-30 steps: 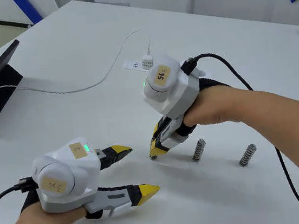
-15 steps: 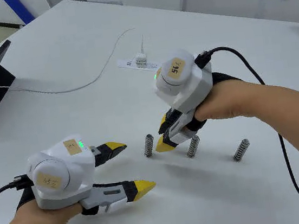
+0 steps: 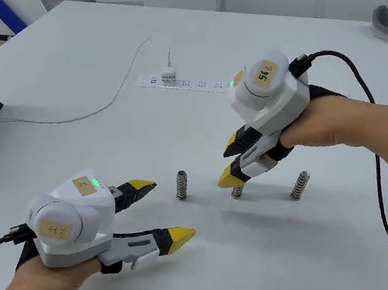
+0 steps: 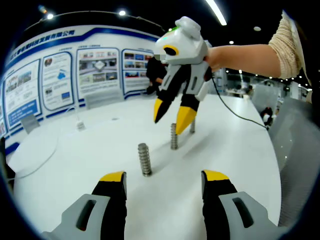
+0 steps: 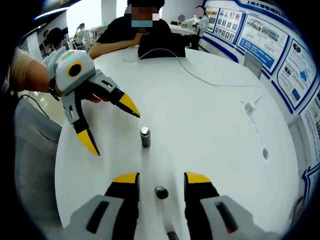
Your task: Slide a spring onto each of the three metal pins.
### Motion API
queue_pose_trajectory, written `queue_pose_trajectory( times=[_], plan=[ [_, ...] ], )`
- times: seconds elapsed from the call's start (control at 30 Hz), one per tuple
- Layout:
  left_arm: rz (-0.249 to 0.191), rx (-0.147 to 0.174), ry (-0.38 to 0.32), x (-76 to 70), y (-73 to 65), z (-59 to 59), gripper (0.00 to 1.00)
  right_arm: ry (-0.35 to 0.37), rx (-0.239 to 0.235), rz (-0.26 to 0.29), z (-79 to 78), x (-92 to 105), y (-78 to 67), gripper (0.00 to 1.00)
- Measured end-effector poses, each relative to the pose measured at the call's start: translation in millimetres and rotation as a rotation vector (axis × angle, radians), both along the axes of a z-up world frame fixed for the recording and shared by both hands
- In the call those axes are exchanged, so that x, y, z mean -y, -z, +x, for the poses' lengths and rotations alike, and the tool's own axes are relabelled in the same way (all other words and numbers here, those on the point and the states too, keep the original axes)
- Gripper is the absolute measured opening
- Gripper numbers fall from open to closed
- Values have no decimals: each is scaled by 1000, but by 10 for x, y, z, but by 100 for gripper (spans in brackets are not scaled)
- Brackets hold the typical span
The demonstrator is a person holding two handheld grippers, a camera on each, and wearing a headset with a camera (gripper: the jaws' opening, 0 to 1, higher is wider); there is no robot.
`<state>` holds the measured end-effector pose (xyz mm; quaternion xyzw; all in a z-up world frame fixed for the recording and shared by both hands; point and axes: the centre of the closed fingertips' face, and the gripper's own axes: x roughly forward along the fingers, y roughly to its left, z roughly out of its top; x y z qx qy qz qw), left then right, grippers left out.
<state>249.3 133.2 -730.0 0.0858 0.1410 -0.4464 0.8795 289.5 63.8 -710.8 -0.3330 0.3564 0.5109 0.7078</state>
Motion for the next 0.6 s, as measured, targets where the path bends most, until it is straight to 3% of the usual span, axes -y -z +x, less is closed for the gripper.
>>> queue_pose_trajectory(
  times=[0.33,0.6],
  plan=[
    [1,-8,-7,-42,-2,23,62,92,31,54,13,320,-98,43],
    [3,-11,-2,-30,-15,29,64,184,66,134,3,590,-182,50]
  ],
)
